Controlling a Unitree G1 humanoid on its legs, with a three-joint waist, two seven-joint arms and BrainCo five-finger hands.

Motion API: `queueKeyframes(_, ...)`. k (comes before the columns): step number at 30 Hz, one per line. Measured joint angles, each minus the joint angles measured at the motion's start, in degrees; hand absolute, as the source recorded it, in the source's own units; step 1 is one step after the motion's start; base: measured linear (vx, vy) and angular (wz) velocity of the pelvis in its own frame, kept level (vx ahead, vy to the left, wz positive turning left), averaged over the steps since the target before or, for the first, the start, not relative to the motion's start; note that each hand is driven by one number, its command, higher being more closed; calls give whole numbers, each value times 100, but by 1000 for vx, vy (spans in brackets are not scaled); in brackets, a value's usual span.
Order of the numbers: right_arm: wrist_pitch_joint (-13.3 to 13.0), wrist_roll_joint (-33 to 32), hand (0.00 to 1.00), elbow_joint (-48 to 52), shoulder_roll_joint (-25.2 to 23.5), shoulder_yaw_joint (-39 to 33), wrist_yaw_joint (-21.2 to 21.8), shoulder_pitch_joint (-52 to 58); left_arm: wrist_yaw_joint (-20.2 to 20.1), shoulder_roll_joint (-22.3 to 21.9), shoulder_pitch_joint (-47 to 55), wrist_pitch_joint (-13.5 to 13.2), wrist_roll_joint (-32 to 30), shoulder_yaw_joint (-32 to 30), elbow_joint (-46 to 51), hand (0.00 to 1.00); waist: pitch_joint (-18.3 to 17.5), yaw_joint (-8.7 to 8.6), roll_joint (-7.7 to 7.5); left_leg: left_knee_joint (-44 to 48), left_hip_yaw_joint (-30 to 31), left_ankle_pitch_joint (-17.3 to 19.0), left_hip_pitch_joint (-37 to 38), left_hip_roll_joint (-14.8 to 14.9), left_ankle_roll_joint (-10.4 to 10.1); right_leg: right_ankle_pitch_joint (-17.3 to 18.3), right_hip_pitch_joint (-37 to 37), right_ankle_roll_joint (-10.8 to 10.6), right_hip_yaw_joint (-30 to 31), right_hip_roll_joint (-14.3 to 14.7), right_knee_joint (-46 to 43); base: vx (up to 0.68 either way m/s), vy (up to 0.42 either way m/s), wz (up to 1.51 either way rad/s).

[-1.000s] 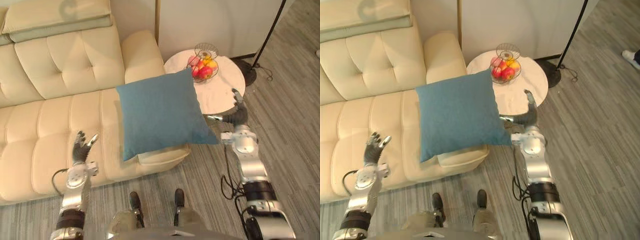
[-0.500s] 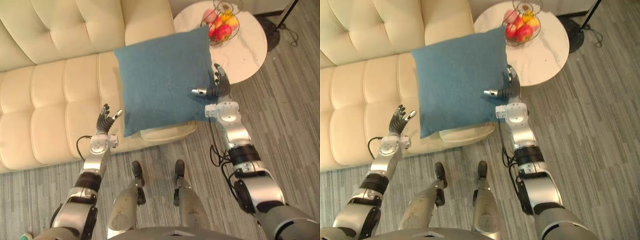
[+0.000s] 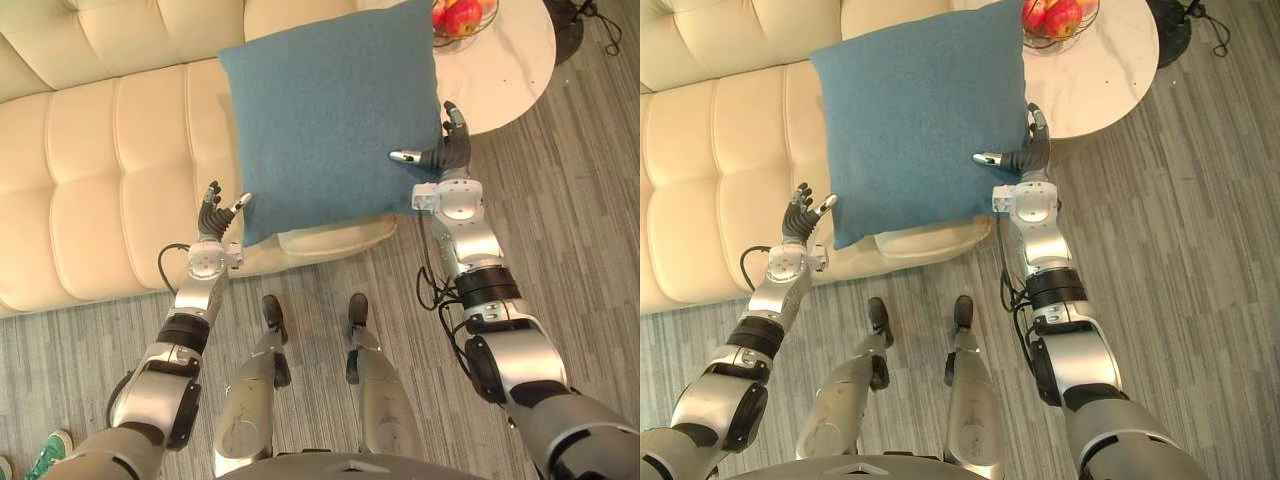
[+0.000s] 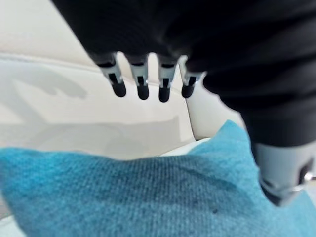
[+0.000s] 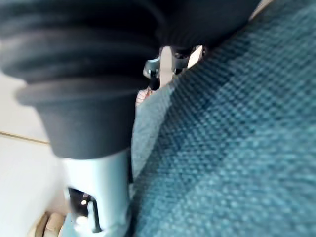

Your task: Pick up cushions and gather them together orderly.

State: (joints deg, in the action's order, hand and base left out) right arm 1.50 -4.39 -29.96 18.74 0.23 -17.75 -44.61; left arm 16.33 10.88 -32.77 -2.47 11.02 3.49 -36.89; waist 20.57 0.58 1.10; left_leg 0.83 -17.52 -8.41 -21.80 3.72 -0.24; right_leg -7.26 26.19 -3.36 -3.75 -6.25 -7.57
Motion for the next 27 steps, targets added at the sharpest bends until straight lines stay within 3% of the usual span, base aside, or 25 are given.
queueKeyframes(14, 14, -10, 0, 222, -236, -99, -28, 297, -13, -293, -123, 17, -133, 177, 25, 0, 113, -7, -4, -4, -139, -18, 192, 97, -47, 29, -48, 50, 111, 94, -89, 8, -34, -7)
queueKeyframes(22, 21, -46, 0, 226, -230, -139, -12, 504, -8, -206, -152, 87, -359, 238, 24, 0, 155, -78, -54, -1, -205, -27, 238, 128, -44, -114, -151, 62, 165, 155, 130, 2, -35, -6)
queueKeyframes(27, 55, -99, 0, 183, -167, 18, 235, 477, -19, -20, -368, 128, -458, 400, 24, 0, 348, -73, -118, 0, -222, -35, 227, 143, -60, -214, -203, 74, 167, 166, 284, -17, -37, -2)
